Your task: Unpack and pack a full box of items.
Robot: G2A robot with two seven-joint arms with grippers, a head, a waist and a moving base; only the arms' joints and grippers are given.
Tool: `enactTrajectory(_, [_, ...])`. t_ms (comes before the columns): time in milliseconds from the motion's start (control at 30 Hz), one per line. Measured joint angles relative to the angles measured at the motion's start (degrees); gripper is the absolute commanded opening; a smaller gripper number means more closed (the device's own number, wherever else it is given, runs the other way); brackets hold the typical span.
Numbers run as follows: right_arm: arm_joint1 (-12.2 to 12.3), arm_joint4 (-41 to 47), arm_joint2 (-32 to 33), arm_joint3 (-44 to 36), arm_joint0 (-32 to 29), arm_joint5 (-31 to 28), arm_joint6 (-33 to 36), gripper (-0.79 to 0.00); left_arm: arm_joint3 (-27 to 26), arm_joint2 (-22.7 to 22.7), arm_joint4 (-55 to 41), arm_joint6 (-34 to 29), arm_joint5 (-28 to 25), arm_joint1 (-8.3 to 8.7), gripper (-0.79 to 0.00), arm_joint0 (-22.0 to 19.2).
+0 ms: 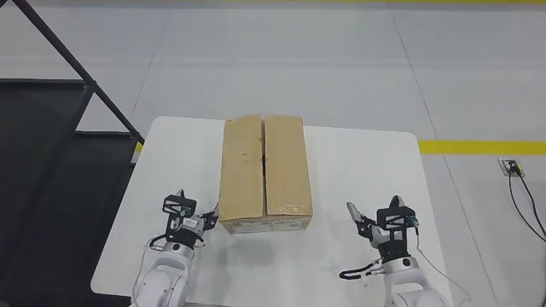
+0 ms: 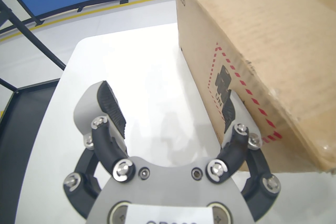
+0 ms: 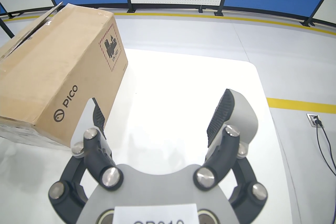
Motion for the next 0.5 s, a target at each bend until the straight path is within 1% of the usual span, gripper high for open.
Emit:
enactTrajectory(200, [-0.2,-0.2,0.4,0.2,-0.2,-1.1,-0.6,0.000,-0.3,0.8,1.1,0.4,-1.4,-0.16,0.000,0.6])
enactTrajectory(500, [-0.2,-1.5,1.4,-0.9,-0.5,-3.5,-0.8,0.000,-1.2,3.3,3.8,0.8,-4.7,-0.43,0.000,1.0])
